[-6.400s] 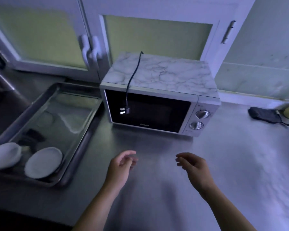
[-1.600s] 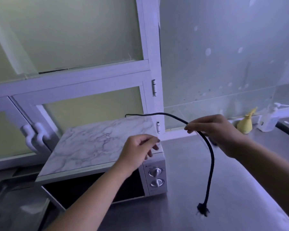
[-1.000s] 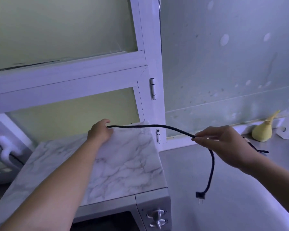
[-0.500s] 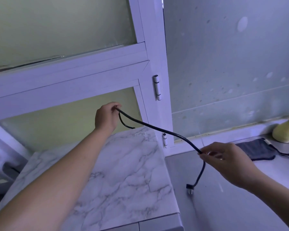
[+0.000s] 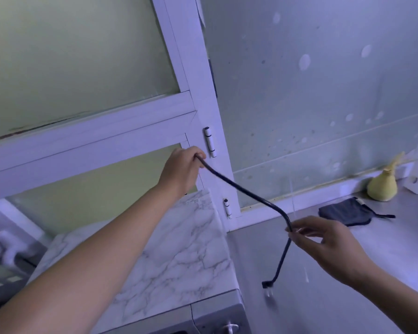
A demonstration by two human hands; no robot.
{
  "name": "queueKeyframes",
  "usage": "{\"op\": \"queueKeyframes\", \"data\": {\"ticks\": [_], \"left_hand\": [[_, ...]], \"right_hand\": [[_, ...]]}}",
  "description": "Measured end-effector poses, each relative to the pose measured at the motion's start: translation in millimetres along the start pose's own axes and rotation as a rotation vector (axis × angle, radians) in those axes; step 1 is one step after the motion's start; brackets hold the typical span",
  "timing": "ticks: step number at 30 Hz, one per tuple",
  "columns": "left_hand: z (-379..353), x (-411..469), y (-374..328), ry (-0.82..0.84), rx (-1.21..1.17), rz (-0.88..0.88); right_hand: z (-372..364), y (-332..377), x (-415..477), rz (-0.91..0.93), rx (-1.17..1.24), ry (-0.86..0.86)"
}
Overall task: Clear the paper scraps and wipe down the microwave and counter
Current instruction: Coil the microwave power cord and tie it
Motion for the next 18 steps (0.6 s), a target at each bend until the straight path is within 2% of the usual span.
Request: {"op": "queueKeyframes", "data": {"ticks": [2,5,8,11,14,18], "left_hand": [[-17,-1,-22,0.063,0.172,0.018],[-52,-13,-37,0.270,0.438,0.085],[-73,-36,-45,0.447,0.422,0.122],[-83,-69,-55,0.493,0.376,0.124],[-91,-119,-70,0.477,0.145,0.134],[-125,-230,-83,0.501,-0.434,0.321]], "right_hand": [[11,-5,-10,-0.022,0.034,-0.037],[31,-15,-30,-0.119,0.112,-0.116],[61,-24,-51,-0.194,0.140,-0.226],[90,-32,-76,-0.254,0.100,-0.250],[109,-38,-103,-0.283,-0.005,-0.221],[115,-38,-133,-0.325,-0.077,-0.210]]}}
Point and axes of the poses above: each hand's wrist, its own x-axis towards the middle knuckle, its own z-axis out of the back of the hand, y = z × x, the point moved 6 cm from there along x, towards the middle knuckle, and after that the axes turned 8 degrees about z, right-handed, at the moved point
